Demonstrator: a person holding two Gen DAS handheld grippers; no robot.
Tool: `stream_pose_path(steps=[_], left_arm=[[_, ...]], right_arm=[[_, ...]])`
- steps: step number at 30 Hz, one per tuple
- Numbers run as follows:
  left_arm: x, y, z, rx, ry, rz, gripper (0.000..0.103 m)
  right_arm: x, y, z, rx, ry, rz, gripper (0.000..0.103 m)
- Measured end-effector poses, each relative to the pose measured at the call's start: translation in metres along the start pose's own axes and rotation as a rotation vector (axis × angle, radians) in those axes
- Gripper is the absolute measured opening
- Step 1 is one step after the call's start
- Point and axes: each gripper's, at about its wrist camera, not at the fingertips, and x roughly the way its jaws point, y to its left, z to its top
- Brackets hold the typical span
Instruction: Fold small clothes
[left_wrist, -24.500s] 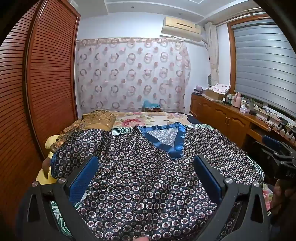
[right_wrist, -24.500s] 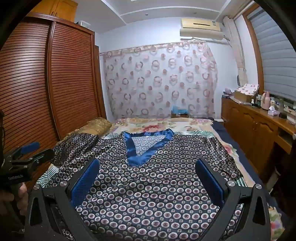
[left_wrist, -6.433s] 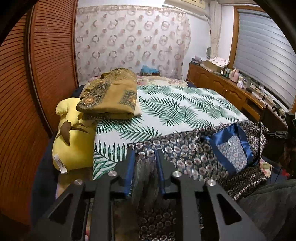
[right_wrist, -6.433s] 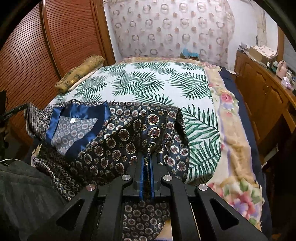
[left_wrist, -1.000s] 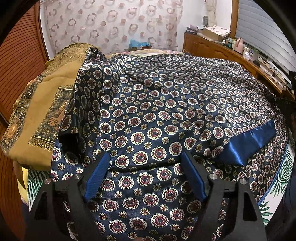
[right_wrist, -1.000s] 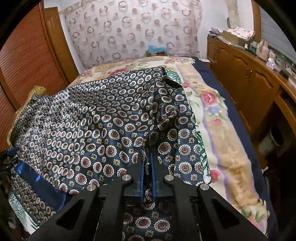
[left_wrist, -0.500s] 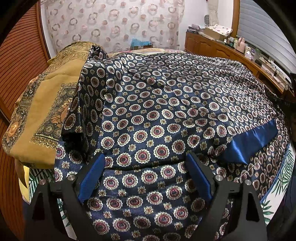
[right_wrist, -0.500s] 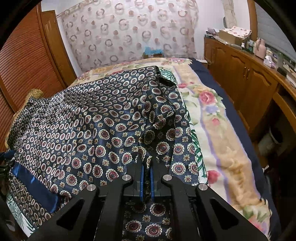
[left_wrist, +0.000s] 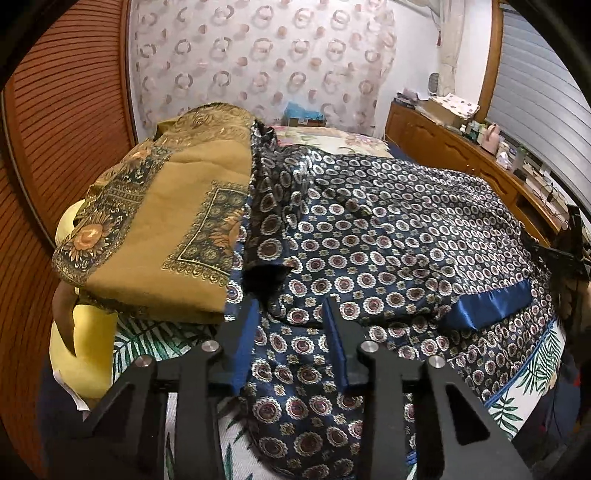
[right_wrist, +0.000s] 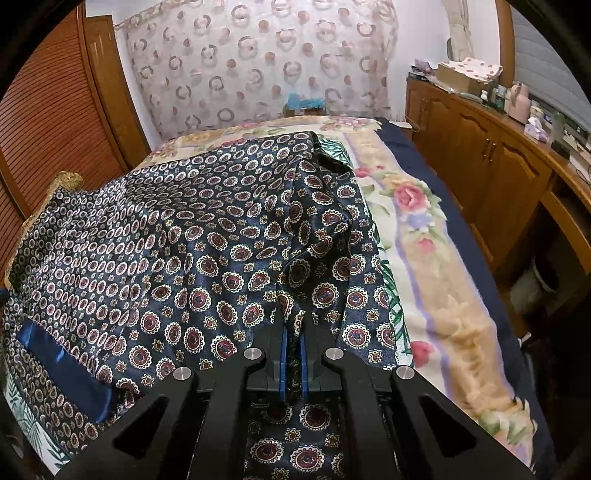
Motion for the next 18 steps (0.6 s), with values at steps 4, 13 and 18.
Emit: stream_pose_path(steps=[4, 13, 18], left_arm=[[0.005, -0.003, 0.005, 0.011, -0.023, 0.021, 0.036], [0.007, -0.019, 0.026, 0.098, -0.083, 0.114, 0.035], [0.026, -0.018, 0.025, 0.123, -0.017, 0.143, 0.024]], right_arm=[[0.001, 0.001, 0.000, -0.003, 0.000, -0.003, 0.003], [0.001, 0.000, 0.000, -0.008, 0.001, -0.005, 0.003], [0.001, 0.000, 0.001, -0.008, 0.001, -0.003, 0.003]])
